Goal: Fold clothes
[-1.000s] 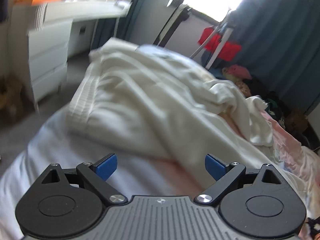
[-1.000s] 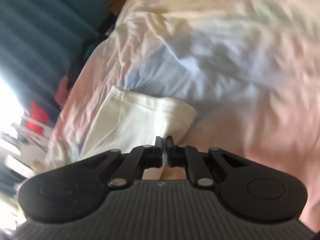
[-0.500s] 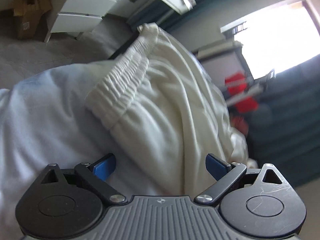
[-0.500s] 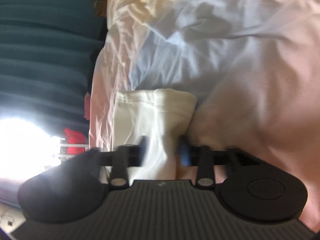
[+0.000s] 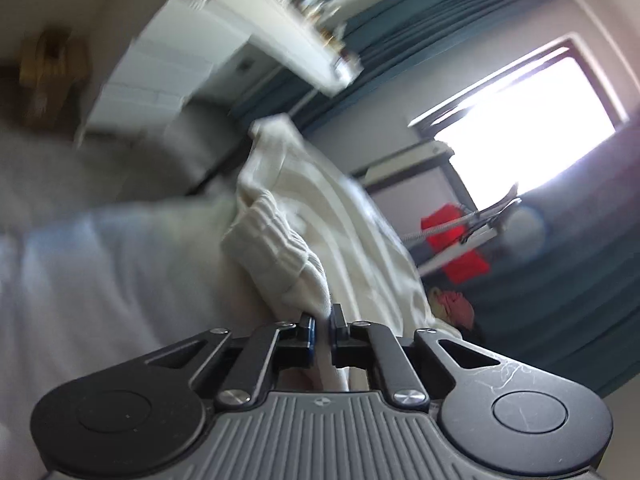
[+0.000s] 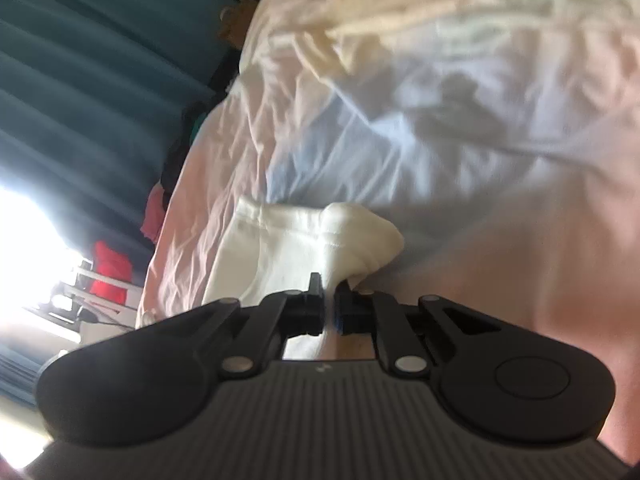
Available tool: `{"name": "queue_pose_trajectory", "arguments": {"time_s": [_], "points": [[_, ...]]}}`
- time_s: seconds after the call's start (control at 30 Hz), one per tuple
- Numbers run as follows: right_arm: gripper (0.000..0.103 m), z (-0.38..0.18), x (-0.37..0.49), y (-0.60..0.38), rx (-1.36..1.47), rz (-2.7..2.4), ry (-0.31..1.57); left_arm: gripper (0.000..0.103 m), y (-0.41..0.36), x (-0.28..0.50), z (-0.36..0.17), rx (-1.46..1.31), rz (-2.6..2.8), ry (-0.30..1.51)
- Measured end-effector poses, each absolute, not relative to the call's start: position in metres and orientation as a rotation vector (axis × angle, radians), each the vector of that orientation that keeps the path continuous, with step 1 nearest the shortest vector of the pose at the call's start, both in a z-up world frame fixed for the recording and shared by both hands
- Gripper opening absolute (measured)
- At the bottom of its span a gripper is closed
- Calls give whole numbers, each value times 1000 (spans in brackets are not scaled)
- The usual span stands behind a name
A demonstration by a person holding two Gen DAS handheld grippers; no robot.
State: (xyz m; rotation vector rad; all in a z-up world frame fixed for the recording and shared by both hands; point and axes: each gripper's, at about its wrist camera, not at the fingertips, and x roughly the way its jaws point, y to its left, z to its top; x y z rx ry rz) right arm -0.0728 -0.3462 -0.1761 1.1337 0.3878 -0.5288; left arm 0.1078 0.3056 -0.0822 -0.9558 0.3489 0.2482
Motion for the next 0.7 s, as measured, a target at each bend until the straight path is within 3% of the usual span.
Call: {"name": "queue_pose_trajectory", "arguments": {"time_s": [0.23, 0.37, 0.57, 0.7], "points": [[5, -148, -95, -358, 1080, -524, 249, 2, 332, 47, -55, -1117, 194, 117], [5, -147, -111, -364, 1087, -626, 237, 2, 338, 27, -53, -1171, 285, 140], [6, -163, -115, -376, 1095, -723, 412, 3, 317, 52, -38, -800, 523, 459], [9, -170, -106, -378, 1022, -727, 519, 5, 308, 61, -35, -706, 556, 549]]}}
